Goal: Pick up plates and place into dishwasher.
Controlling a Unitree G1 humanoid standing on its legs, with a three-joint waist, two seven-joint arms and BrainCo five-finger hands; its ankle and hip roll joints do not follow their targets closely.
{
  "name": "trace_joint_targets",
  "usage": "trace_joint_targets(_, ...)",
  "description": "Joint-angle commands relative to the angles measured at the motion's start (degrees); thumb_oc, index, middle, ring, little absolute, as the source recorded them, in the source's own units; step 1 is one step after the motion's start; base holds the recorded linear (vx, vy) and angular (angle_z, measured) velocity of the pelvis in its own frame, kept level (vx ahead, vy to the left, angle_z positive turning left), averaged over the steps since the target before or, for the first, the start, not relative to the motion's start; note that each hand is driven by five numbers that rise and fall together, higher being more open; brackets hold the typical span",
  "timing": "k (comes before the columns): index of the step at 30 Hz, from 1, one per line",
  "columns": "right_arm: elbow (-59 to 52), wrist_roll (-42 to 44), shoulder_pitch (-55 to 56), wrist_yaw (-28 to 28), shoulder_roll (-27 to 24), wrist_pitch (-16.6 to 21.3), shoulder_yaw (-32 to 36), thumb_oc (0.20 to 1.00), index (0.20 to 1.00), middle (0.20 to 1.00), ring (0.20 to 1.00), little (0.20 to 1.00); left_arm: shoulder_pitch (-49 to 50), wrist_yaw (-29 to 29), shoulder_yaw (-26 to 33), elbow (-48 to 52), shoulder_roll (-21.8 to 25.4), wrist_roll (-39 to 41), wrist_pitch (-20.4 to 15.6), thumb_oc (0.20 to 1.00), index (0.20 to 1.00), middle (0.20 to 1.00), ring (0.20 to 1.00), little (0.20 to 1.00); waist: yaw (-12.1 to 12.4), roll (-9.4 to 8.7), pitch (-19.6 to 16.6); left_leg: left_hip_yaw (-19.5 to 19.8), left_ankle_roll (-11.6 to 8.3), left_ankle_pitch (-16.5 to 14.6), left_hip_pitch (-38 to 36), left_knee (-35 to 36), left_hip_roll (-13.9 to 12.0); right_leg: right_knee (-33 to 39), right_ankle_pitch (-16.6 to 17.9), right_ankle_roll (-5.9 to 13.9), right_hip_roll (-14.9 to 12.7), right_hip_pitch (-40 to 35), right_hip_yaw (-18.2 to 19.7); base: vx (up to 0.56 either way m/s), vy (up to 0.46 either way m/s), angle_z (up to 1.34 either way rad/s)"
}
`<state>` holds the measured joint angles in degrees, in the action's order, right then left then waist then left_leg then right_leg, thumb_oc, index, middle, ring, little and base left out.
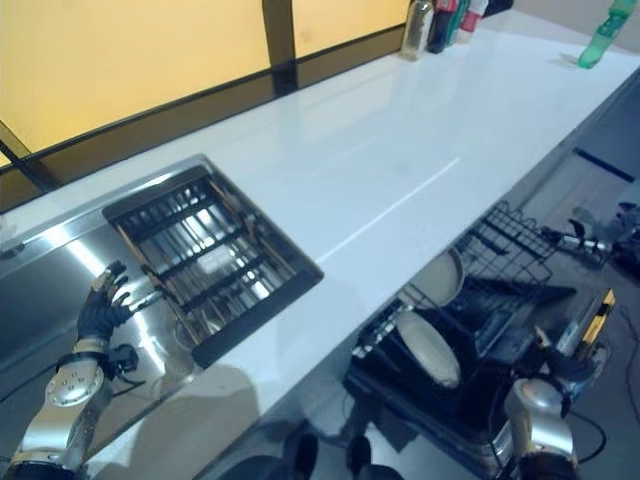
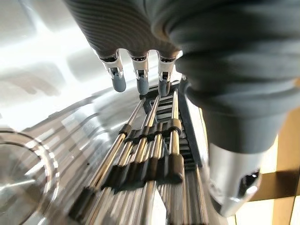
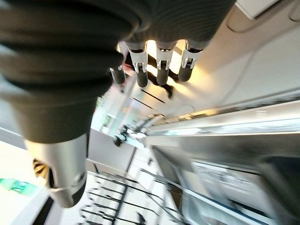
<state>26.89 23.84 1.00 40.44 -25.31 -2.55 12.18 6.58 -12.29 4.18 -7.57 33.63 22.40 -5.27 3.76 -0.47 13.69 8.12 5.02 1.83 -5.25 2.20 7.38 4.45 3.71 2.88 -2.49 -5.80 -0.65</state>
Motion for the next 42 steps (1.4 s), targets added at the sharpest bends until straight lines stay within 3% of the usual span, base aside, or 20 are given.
trace_joint_targets(1,-0.2,-0.2,-1.9,-2.2,-2.7,4.2,-1.5,1.0,1.0,1.0,1.0,1.0,5.4,0.4,-1.7,3.0,-4.8,-2.0,-1.8,1.0,1.0,1.0,1.0,1.0,2.5,0.25,-0.4,3.1,-2.52,-1.2,4.4,-2.2,-4.2,-9.5,-2.7,3.29,-0.2,5.4,-0.3,0.0,0.0,0.0)
trace_joint_targets(8,2.8,0.3,-3.9,0.6,-2.1,5.9,-6.3,1.0,1.0,1.0,1.0,1.0,3.6,0.5,-2.4,3.2,-3.1,-1.7,-1.6,1.0,1.0,1.0,1.0,1.0,4.3,0.04,2.3,3.5,-2.71,-0.9,6.6,-3.6,-4.6,-9.1,-1.9,3.78,-0.3,5.8,-1.4,-0.03,-0.04,0.01)
trace_joint_targets(15,-2.1,-9.2,-2.3,10.0,-3.0,3.8,-5.8,1.0,1.0,1.0,1.0,1.0,6.2,0.3,-1.4,5.4,-2.4,-2.3,-0.4,1.0,1.0,1.0,1.0,1.0,4.9,-1.62,1.7,3.6,-2.8,-1.0,5.7,-3.2,-5.1,-8.7,-1.9,3.91,0.6,4.6,-1.8,0.06,-0.037,0.02)
trace_joint_targets(18,-5.1,-10.2,-1.4,8.2,-3.3,4.0,-5.3,1.0,1.0,1.0,1.0,1.0,7.8,0.7,-0.9,5.9,-2.5,-2.1,-0.1,1.0,1.0,1.0,1.0,1.0,4.8,-1.84,1.0,3.6,-2.75,-1.1,5.1,-3.0,-5.1,-8.8,-2.1,3.96,0.8,4.4,-1.5,0.09,0.018,0.03)
trace_joint_targets(23,-8.1,-3.2,0.2,0.0,-0.8,7.0,-6.1,1.0,1.0,1.0,1.0,1.0,9.6,2.2,0.0,5.3,-3.4,-3.3,-0.5,1.0,1.0,1.0,1.0,1.0,4.9,-2.28,0.8,3.5,-3.03,-0.9,4.0,-3.0,-5.3,-9.2,-2.3,4.0,1.0,3.7,-1.4,0.09,0.006,0.01)
trace_joint_targets(29,-4.2,2.6,0.3,0.7,4.1,9.2,-8.8,1.0,1.0,1.0,1.0,1.0,8.8,1.5,-0.8,3.2,-3.9,-4.1,-0.8,1.0,1.0,1.0,1.0,1.0,5.1,-1.18,2.3,3.8,-3.24,-0.3,4.3,-3.8,-5.1,-10.3,-2.3,3.9,1.0,4.0,-1.5,0.03,0.01,-0.01)
trace_joint_targets(38,3.3,9.9,-3.3,5.0,6.1,10.9,-11.6,1.0,1.0,1.0,1.0,1.0,4.2,0.1,-4.2,2.3,-2.6,-3.0,-1.2,1.0,1.0,1.0,1.0,1.0,6.1,0.7,4.0,4.8,-3.7,0.3,8.3,-5.0,-4.6,-10.1,-2.1,3.93,0.4,6.1,-2.1,-0.06,0.008,0.06)
trace_joint_targets(42,7.0,15.9,-4.0,1.8,7.6,13.2,-11.6,1.0,1.0,1.0,1.0,1.0,3.2,-0.1,-5.1,2.3,-2.3,-3.0,-1.1,1.0,1.0,1.0,1.0,1.0,6.5,1.45,4.6,5.5,-3.74,0.6,8.9,-5.2,-4.4,-10.4,-2.0,3.87,0.4,6.7,-2.1,0.0,0.009,0.08)
